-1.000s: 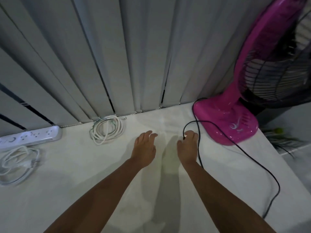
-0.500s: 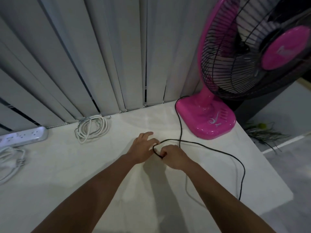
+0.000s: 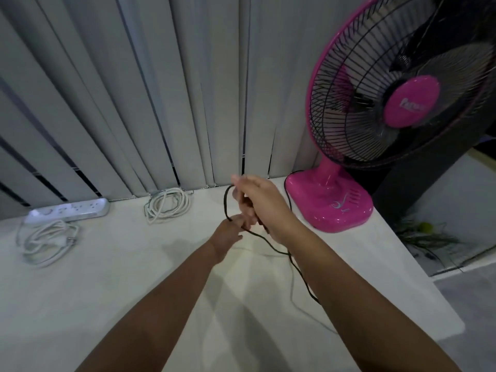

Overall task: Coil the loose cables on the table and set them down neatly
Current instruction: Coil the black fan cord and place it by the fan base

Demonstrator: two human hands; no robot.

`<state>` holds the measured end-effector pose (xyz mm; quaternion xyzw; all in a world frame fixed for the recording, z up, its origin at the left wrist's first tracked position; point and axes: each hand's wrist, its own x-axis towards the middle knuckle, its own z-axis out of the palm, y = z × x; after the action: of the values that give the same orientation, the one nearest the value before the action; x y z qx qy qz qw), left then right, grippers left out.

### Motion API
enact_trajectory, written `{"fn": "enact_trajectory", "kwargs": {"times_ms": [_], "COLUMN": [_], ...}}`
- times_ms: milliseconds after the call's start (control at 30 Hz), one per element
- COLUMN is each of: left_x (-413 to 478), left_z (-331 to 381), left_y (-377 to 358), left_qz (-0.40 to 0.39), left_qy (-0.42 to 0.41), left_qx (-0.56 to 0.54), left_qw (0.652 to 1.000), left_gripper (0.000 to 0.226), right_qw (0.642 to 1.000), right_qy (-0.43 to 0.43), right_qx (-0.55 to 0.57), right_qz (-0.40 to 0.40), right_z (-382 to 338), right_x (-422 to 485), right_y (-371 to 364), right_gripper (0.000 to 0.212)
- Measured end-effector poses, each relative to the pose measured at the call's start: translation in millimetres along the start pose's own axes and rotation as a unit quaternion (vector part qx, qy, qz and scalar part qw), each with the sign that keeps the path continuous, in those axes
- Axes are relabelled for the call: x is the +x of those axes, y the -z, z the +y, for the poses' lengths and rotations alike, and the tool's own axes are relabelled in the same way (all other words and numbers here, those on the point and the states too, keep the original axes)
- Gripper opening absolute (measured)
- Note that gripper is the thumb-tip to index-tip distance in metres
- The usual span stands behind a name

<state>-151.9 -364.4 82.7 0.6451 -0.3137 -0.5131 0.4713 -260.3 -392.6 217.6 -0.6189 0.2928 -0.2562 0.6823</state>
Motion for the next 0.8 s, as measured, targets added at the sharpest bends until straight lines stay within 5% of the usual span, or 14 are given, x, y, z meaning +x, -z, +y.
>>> {"fn": "enact_trajectory", "kwargs": {"times_ms": [100, 200, 267, 367, 533, 633, 733, 800], "left_x": [-19, -42, -58, -77, -104, -130, -155, -163], "left_z": [-2, -21, -28, -15, 10, 19, 23, 23], "left_y": [-16, -23, -16, 0, 22, 31, 31, 29], "left_qz": [-0.081, -0.137, -0.141, -0.091, 0.070, 0.063, 0.034, 0.088], "left_qy": [0.047, 0.084, 0.082, 0.063, -0.028, -0.107, -0.163, -0.200], "left_qx": [0.076, 0.260, 0.286, 0.308, 0.501, 0.464, 0.468, 0.467], "left_qw": [0.993, 0.952, 0.944, 0.945, 0.862, 0.877, 0.868, 0.857], "left_gripper": [0.038, 0.048, 0.055, 0.058, 0.048, 0.025, 0.025, 0.026], "right_qw": [0.989, 0.972, 0.962, 0.968, 0.993, 0.990, 0.981, 0.976], "right_qy": [0.074, 0.177, 0.206, 0.174, 0.096, 0.053, 0.007, -0.014], "right_qx": [0.125, 0.121, 0.135, 0.158, -0.023, -0.130, -0.195, -0.218], "right_qz": [0.022, 0.094, 0.115, 0.090, 0.058, 0.030, 0.008, -0.021], "right_z": [-41, -77, -87, -74, -23, 10, 35, 45], "right_x": [-13, -18, -21, -25, -38, -49, -64, -77], "right_y": [7, 20, 27, 26, 7, -2, -6, -9], "right_gripper": [0.032, 0.028, 0.023, 0.016, 0.028, 0.030, 0.029, 0.028]}}
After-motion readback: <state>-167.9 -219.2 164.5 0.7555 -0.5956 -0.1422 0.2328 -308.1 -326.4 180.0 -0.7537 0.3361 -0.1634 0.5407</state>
